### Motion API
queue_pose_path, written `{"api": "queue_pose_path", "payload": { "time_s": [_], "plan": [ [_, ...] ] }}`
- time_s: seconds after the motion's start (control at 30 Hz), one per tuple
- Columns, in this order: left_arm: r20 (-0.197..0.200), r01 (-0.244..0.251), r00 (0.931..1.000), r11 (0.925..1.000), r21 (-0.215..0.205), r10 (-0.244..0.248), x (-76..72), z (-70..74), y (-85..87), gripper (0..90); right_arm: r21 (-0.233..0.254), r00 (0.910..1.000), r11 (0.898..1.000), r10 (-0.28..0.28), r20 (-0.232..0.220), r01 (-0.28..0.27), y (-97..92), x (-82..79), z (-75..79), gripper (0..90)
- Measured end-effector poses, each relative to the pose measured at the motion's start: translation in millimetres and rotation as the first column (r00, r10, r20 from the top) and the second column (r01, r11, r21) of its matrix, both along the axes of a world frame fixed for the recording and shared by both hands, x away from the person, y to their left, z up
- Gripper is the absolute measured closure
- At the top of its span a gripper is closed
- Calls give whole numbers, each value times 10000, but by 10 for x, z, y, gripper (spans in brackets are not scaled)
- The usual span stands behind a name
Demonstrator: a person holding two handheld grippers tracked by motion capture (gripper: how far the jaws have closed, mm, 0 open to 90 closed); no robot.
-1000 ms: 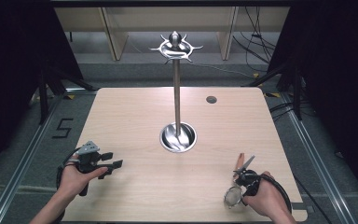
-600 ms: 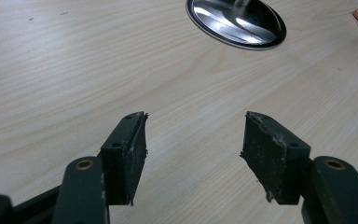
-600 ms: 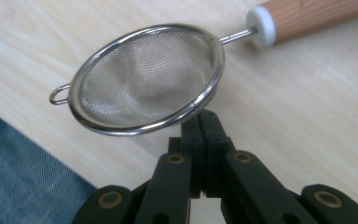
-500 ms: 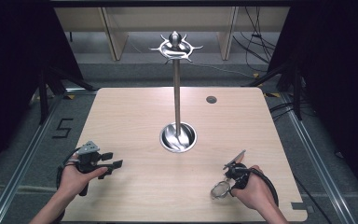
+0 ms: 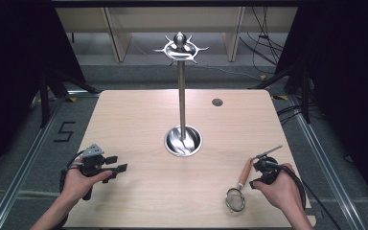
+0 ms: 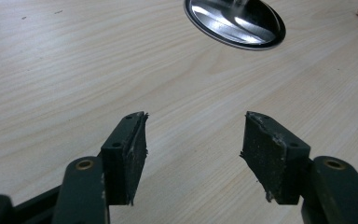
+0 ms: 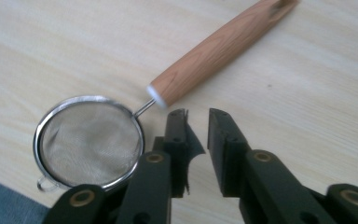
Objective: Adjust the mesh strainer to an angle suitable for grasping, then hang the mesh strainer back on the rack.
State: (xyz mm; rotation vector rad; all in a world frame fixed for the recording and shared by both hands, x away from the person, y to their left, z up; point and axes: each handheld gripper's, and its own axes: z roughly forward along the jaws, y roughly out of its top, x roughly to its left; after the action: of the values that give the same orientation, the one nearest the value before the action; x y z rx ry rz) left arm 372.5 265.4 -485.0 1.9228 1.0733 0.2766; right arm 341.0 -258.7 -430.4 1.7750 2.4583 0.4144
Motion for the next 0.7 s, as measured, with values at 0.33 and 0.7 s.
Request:
{"api": "queue_pose_path", "payload": {
  "time_s": [0.33, 0.7],
  "plan": [
    [86, 8, 10000, 10000, -24, -8, -26, 9, 15, 387, 1555, 9758, 9648, -2177, 210, 2120, -29, 111, 152, 590],
    [107, 7, 9999, 10000, -61, -6, -26, 10, 8, 387, 1675, 9401, 9282, -3116, -1383, 3323, 127, 451, -88, 499]
  ]
}}
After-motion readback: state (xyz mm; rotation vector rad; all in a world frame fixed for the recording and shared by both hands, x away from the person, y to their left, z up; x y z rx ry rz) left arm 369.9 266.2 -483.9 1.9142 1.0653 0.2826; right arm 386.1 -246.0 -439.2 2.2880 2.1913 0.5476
